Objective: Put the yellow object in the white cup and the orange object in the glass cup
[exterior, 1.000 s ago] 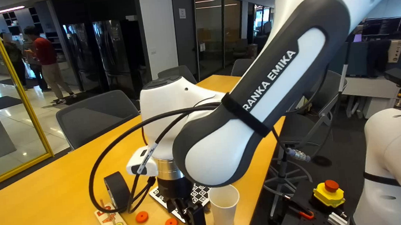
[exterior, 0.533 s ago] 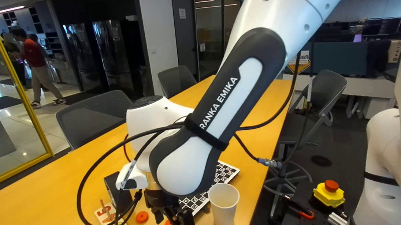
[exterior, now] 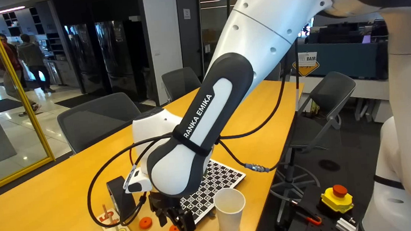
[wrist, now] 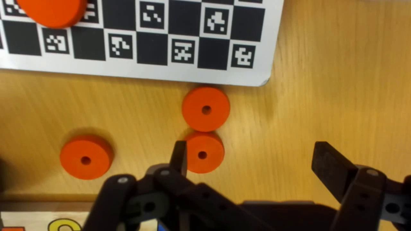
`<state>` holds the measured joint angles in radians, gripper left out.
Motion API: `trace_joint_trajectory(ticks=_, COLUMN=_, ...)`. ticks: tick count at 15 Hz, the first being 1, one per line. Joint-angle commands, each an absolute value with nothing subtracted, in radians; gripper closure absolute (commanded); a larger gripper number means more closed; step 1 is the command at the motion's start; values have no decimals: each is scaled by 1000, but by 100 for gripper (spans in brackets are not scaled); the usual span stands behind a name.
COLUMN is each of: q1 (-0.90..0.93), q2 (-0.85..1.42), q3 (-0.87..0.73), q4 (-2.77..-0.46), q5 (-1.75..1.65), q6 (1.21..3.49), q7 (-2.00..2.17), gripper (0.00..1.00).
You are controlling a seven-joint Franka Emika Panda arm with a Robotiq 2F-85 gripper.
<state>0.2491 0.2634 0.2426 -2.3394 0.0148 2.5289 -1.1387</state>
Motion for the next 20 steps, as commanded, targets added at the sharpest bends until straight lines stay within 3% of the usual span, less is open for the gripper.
trace_joint_trajectory(ticks=1, q1=209, q2=302, q3=262, q4=-2313, q5=-19, q6=2570, q7=-1142, gripper=0)
trace_joint_trajectory(ticks=18, q1=156, q2=383, q3=272, q4=-2276, q5=-38, q6=2604, q7=-1149, gripper=0)
trace_joint_trajectory(ticks=19, q1=152, q2=386, q3=276, q4=-2275, q5=-34, q6=2607, q7=-1152, gripper=25)
trace_joint_trajectory(ticks=20, q1=148, q2=386, q3=277, q4=-2276, q5=-33, q6=2612, q7=-1153, gripper=25)
